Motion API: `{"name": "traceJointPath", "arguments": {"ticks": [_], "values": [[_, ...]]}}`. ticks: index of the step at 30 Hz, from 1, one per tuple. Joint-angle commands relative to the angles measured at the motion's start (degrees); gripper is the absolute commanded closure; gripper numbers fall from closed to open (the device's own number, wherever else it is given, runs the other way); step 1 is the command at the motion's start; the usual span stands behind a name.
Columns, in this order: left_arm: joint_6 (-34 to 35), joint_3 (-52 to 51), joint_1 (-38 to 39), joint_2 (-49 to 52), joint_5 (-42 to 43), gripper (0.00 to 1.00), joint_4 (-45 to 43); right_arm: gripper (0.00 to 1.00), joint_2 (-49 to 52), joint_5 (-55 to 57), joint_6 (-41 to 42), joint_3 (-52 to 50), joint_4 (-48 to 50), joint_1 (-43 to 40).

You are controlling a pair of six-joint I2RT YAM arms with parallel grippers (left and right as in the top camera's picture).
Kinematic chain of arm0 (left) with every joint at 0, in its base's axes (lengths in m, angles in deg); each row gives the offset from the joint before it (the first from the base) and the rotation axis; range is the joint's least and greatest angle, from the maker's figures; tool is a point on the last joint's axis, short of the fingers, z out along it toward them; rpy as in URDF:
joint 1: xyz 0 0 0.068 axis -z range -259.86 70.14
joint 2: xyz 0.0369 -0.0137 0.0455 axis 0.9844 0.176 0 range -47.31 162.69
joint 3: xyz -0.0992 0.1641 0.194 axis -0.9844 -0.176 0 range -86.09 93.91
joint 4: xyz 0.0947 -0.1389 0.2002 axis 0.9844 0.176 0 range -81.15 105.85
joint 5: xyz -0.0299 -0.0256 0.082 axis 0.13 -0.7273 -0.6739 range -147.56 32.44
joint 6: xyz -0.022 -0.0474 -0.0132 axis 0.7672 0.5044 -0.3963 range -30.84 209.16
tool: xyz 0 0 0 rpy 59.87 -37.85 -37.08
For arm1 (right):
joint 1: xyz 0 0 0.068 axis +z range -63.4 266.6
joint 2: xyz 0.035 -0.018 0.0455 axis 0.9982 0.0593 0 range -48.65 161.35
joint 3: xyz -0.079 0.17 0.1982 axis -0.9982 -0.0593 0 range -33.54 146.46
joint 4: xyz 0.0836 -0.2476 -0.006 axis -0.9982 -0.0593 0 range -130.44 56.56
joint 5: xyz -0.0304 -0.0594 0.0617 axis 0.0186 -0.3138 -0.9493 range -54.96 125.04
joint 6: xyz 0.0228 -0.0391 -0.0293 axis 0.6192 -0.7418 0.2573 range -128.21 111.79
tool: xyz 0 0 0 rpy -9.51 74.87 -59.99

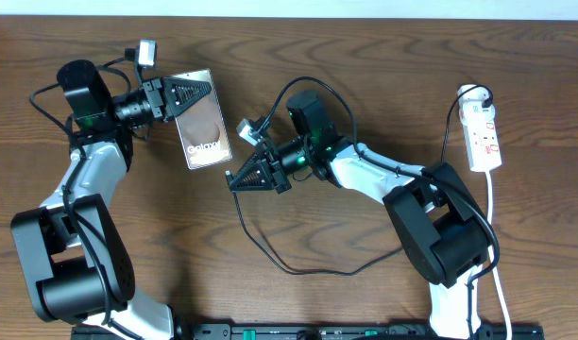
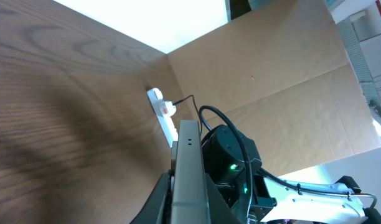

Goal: Plug charger to phone and switch on socket

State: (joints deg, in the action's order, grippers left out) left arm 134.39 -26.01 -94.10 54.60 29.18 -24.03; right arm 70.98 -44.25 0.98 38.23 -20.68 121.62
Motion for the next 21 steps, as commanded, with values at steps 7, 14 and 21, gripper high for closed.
{"name": "traceJointPath", "arguments": {"ticks": [7, 14, 21], "values": [[0.9, 0.04, -0.04, 0.26, 2.82, 0.93, -0.44, 0.99, 0.5, -1.22, 0.46, 0.11, 0.15, 0.76], [0.87, 0.04, 1.4, 0.26, 3.06, 0.92, -0.44, 0.99, 0.5, -1.11, 1.33, 0.11, 1.77, 0.76], [-0.17, 0.04, 3.74, 0.26, 3.02, 0.92, -0.46, 0.99, 0.5, -0.31, 1.51, 0.11, 1.86, 0.76]]}}
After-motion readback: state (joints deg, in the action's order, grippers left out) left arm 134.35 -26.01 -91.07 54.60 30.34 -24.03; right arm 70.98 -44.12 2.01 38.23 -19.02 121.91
